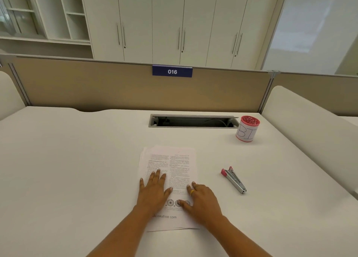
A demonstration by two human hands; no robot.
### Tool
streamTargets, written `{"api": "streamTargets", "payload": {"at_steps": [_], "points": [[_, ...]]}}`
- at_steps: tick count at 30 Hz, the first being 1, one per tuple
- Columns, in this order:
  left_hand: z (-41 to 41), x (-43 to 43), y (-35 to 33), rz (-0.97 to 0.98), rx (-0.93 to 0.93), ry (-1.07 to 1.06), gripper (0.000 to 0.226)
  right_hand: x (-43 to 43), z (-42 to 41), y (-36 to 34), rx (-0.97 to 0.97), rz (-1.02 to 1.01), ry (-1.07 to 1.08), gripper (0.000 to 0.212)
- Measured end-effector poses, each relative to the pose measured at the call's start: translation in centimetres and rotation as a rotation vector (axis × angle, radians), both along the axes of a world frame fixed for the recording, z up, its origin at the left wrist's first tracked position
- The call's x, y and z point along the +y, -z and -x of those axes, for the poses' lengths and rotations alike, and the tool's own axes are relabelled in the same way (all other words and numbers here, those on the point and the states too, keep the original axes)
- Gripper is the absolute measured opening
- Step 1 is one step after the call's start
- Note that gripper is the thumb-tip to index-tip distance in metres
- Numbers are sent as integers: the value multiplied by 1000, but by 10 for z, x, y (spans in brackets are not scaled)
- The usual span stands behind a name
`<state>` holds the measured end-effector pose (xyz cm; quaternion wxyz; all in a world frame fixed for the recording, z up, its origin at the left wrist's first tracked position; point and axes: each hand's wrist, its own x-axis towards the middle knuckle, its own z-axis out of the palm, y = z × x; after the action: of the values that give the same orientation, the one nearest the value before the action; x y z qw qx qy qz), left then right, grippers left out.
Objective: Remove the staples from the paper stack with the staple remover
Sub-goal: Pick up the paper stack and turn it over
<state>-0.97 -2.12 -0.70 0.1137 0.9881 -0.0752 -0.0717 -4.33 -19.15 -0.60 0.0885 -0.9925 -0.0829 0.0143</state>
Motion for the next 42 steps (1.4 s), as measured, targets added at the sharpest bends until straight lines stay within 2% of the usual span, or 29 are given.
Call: {"api": "streamTargets", "payload": {"at_steps": [4, 7, 12, 15, 18, 24, 33, 42], "points": [[-6, 3, 1, 19, 18, -12, 65, 9, 11, -9, 7, 58, -72, 74], [-9, 6, 3, 29, 3, 7, 66, 16, 16, -16, 11, 34, -104, 60], [-4, 29, 13, 81, -35, 106, 66, 11, 9, -26, 51, -265, 1, 37], [-2, 40, 14, 126, -27, 180, 66, 5, 0, -24, 62, -351, 70, 33], [2, 50, 11, 187, 9, 238, 66, -2, -11, -20, 55, -391, 129, 37], [8, 58, 5, 342, 30, 259, 63, -13, -31, -21, 96, -314, 237, 65], [9, 57, 13, 415, -63, 217, 44, -16, -46, -28, 100, -286, 335, 60], [13, 49, 16, 424, -135, 172, 35, -14, -47, -37, 250, -297, 500, 66]]}}
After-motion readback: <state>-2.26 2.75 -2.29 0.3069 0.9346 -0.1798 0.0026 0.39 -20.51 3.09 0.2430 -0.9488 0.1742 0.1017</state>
